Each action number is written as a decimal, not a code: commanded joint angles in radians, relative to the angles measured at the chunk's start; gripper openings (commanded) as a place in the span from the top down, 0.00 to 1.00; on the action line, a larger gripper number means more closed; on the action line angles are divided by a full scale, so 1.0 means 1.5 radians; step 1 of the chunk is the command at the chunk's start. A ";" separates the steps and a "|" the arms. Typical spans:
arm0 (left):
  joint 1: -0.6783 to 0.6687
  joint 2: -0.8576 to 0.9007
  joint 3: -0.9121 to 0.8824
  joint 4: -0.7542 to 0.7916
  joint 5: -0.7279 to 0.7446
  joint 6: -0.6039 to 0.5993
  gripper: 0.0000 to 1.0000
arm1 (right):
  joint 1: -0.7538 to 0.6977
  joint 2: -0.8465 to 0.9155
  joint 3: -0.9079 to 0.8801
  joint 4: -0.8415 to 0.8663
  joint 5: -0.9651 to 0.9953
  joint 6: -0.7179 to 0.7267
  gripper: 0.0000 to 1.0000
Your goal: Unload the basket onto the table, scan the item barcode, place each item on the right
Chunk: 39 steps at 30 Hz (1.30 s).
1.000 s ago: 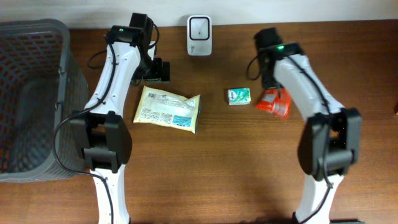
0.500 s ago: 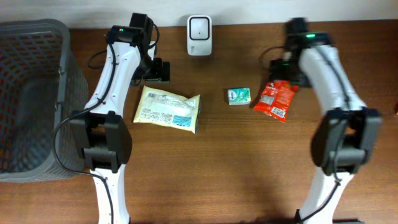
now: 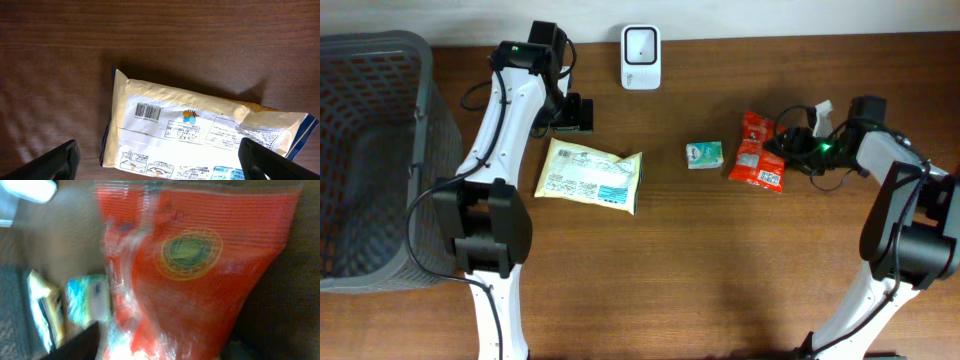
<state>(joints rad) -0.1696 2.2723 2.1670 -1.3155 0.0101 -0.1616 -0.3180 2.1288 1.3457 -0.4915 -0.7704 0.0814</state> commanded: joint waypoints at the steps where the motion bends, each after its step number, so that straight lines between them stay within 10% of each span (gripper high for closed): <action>1: 0.002 0.003 -0.004 0.001 -0.005 -0.006 0.01 | 0.002 0.008 -0.026 0.025 0.020 0.039 0.58; 3: 0.002 0.003 -0.004 0.001 -0.005 -0.006 0.01 | 0.002 0.008 -0.026 0.039 0.020 0.053 0.96; 7: 0.002 0.003 -0.004 0.001 -0.005 -0.006 0.01 | 0.001 -0.023 0.009 0.016 0.067 0.067 0.96; 17: 0.002 0.003 -0.004 0.001 -0.005 -0.006 0.01 | 0.211 -0.156 0.105 -0.156 0.915 0.019 0.96; 29: 0.002 0.003 -0.004 0.001 -0.005 -0.006 0.01 | 0.466 0.031 0.106 -0.158 1.010 0.010 0.96; 30: 0.002 0.003 -0.004 0.001 -0.005 -0.006 0.01 | 0.479 0.031 0.106 -0.164 1.009 0.035 0.94; 33: 0.002 0.003 -0.004 0.001 -0.005 -0.006 0.01 | 0.495 0.028 0.111 -0.182 0.953 0.081 0.39; 39: 0.002 0.003 -0.004 0.001 -0.005 -0.006 0.01 | 0.372 0.003 0.331 -0.403 0.655 0.098 0.27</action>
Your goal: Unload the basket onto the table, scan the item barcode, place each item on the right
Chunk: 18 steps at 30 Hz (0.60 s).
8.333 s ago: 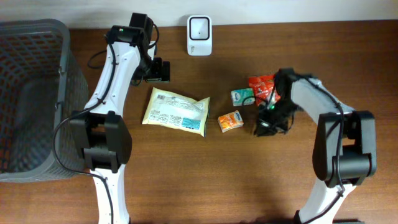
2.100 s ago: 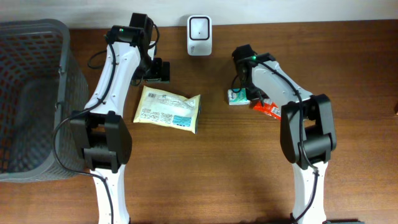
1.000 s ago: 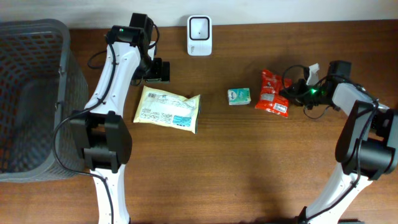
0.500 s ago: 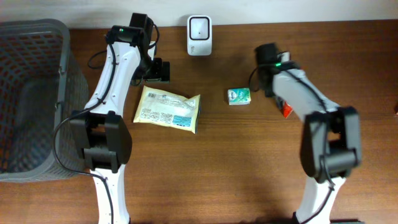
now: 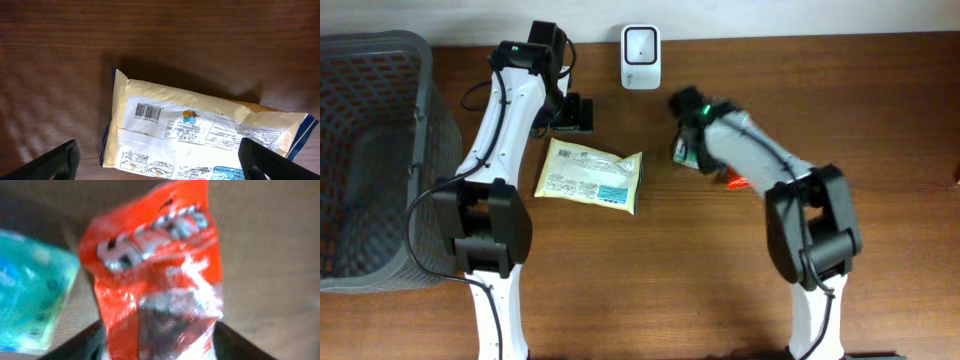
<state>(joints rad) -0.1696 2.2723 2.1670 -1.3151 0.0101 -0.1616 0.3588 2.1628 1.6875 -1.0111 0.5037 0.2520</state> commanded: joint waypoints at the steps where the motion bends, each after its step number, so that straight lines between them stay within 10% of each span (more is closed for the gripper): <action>1: 0.002 0.003 -0.004 0.001 -0.005 -0.006 0.01 | -0.104 -0.019 0.122 -0.072 -0.263 -0.051 0.27; 6: 0.001 0.003 -0.004 0.001 -0.005 -0.006 0.01 | -0.236 -0.015 0.089 -0.107 -0.587 -0.228 0.32; 16: 0.001 0.003 -0.004 0.001 -0.005 -0.006 0.01 | -0.239 -0.009 -0.056 0.047 -0.484 -0.208 0.33; 17: 0.001 0.003 -0.004 0.001 -0.005 -0.006 0.01 | -0.238 -0.009 -0.059 0.043 -0.503 -0.208 0.36; 18: 0.001 0.003 -0.004 0.001 -0.005 -0.006 0.01 | -0.232 -0.013 -0.057 0.024 -0.515 -0.208 0.64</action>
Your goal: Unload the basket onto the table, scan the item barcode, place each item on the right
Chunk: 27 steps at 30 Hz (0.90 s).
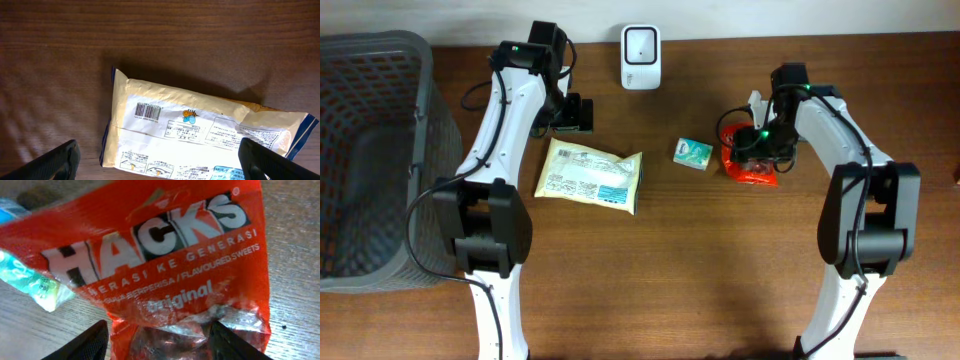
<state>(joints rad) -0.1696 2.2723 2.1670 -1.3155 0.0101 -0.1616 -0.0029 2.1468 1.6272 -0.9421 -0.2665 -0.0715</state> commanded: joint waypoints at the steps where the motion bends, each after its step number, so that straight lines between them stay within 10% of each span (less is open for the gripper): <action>1: 0.001 0.003 -0.004 0.001 -0.005 -0.006 0.01 | 0.014 -0.013 -0.013 -0.029 0.013 0.009 0.67; 6: 0.001 0.003 -0.004 0.001 -0.005 -0.006 0.01 | 0.019 -0.107 0.044 -0.041 0.159 0.073 0.11; 8: 0.001 0.003 -0.004 0.001 -0.005 -0.006 0.01 | 0.019 -0.105 0.042 -0.047 0.169 0.068 0.06; 17: 0.001 0.003 -0.004 0.001 -0.005 -0.006 0.01 | 0.020 -0.060 -0.091 0.046 0.050 0.016 0.09; 23: 0.001 0.003 -0.004 0.001 -0.005 -0.006 0.01 | 0.030 -0.060 -0.114 0.075 0.042 0.018 0.63; 27: 0.001 0.003 -0.004 0.001 -0.005 -0.006 0.01 | 0.051 -0.060 -0.126 0.097 0.048 0.018 0.36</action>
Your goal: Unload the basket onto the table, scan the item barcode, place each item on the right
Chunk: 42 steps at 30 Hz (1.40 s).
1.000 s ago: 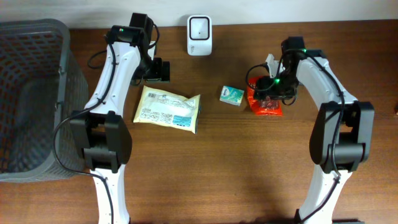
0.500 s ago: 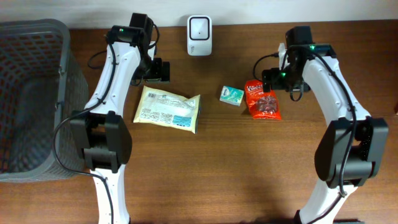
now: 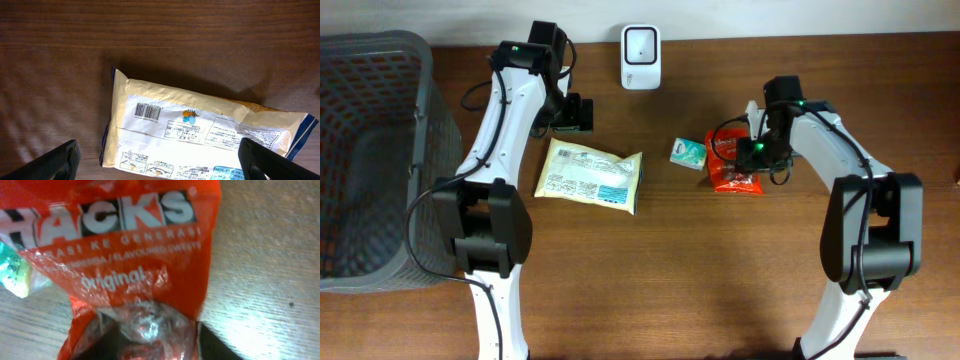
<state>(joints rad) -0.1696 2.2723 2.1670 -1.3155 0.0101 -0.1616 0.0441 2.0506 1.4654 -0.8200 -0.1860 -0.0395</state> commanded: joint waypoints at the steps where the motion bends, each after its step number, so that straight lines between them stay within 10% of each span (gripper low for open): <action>1: 0.001 0.003 -0.004 0.001 -0.005 -0.006 0.01 | 0.023 0.004 -0.026 0.026 -0.006 -0.003 0.36; 4: 0.001 0.003 -0.004 0.001 -0.005 -0.006 0.01 | 0.033 0.005 -0.046 0.041 -0.006 0.000 0.42; 8: 0.001 0.003 -0.004 0.001 -0.005 -0.006 0.01 | 0.040 0.005 -0.045 0.061 -0.006 0.048 0.96; 18: 0.001 0.003 -0.004 0.001 -0.005 -0.006 0.01 | 0.040 -0.005 0.240 0.002 -0.031 0.072 0.96; 32: 0.001 0.003 -0.004 0.001 -0.005 -0.006 0.01 | 0.207 0.196 0.254 0.695 0.083 0.144 0.96; 42: 0.001 0.003 -0.004 0.001 -0.005 -0.006 0.01 | 0.207 0.215 0.254 0.776 0.150 0.134 0.96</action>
<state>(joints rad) -0.1696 2.2723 2.1670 -1.3155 0.0101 -0.1616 0.3695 2.4084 1.8317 0.3233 0.0154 0.1646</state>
